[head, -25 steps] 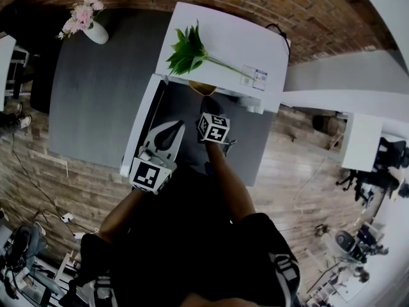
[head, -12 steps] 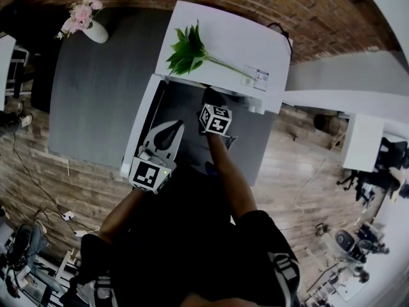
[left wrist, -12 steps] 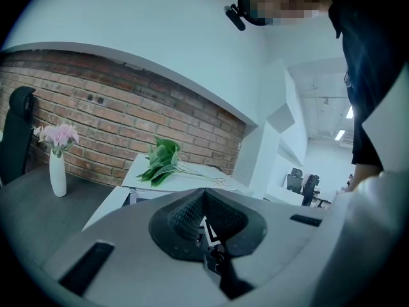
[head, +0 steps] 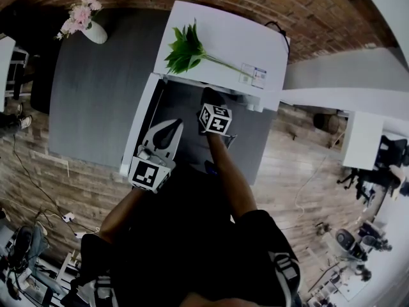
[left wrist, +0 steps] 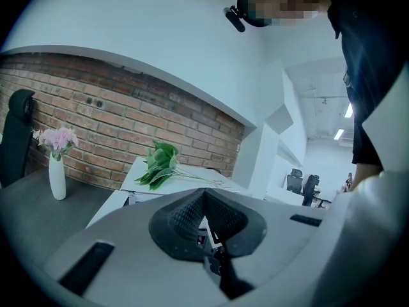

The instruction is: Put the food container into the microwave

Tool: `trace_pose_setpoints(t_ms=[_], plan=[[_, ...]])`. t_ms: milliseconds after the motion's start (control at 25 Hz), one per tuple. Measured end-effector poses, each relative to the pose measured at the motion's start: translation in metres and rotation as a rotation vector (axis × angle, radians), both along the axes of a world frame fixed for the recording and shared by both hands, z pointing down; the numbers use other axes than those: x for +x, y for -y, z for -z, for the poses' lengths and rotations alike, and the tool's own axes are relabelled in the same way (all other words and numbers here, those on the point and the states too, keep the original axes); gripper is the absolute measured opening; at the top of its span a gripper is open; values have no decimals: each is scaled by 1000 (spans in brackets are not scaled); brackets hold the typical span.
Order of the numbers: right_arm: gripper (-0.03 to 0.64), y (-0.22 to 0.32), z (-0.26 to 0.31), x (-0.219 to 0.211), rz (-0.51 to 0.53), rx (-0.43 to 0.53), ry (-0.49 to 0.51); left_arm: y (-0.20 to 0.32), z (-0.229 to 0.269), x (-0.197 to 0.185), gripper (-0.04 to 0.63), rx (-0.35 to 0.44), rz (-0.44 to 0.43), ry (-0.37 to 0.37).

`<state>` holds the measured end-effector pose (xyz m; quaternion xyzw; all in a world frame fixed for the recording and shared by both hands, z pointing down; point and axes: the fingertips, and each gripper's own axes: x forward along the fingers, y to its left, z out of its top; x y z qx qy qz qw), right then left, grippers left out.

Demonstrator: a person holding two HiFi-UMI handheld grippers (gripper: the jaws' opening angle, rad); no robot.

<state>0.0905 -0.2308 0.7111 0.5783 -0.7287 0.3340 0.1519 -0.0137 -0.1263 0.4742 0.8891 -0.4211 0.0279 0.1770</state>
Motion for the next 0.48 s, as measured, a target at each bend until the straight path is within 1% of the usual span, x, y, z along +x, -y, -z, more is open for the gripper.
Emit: trace_pose_setpoints(t_ms=[120, 240, 360, 480], plan=[[38, -12, 7, 4, 5, -7, 27, -3, 5, 2, 35, 25, -3, -5], [38, -24, 19, 9, 11, -3, 26, -5, 11, 4, 35, 48, -10, -6], [38, -35, 37, 13, 14, 16, 20, -9, 16, 5, 35, 62, -16, -12], [38, -46, 57, 16, 13, 44, 40, -15, 22, 5, 35, 74, -20, -20]])
